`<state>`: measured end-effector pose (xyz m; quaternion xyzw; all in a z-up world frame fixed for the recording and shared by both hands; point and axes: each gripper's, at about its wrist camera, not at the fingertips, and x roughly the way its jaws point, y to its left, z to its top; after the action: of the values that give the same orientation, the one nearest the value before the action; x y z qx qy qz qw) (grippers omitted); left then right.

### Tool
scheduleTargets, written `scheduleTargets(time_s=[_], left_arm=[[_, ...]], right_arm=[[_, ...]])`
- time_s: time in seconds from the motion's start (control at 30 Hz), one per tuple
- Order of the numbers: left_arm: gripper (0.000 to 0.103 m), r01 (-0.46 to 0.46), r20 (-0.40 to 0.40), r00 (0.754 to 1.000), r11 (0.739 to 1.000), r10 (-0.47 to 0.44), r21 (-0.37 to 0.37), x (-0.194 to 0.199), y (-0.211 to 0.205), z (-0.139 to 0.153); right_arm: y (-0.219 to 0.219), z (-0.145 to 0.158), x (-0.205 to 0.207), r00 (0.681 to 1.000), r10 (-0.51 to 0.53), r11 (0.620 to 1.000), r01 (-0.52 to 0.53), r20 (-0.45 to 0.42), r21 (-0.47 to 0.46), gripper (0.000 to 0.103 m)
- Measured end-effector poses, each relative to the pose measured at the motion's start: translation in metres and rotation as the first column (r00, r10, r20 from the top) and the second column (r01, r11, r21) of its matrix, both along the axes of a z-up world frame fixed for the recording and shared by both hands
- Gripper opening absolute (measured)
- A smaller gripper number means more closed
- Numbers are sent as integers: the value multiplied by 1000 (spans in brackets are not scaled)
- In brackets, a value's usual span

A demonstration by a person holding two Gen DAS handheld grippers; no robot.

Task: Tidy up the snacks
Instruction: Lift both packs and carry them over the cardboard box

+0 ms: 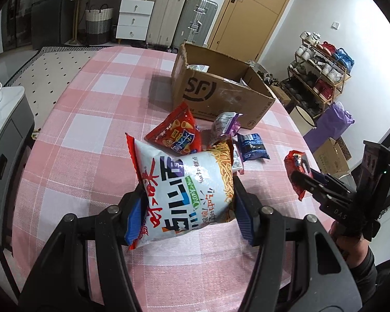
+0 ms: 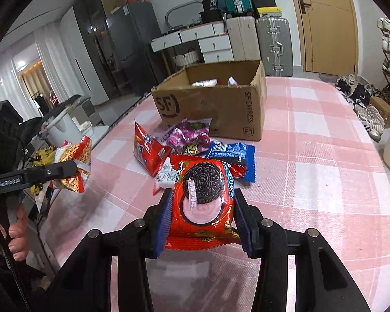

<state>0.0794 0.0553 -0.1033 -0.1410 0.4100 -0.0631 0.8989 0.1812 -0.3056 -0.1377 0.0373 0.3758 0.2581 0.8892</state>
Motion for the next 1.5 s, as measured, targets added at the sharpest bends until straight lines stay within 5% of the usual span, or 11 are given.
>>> scheduleTargets(time_s=[0.8, 1.5], left_arm=[[57, 52, 147, 987, 995, -65, 87, -1, -28, 76], [57, 18, 199, 979, 995, -37, 96, 54, -9, 105]], right_arm=[[-7, 94, -35, 983, 45, 993, -63, 178, 97, 45], [43, 166, 15, 955, 118, 990, -135, 274, 47, 45]])
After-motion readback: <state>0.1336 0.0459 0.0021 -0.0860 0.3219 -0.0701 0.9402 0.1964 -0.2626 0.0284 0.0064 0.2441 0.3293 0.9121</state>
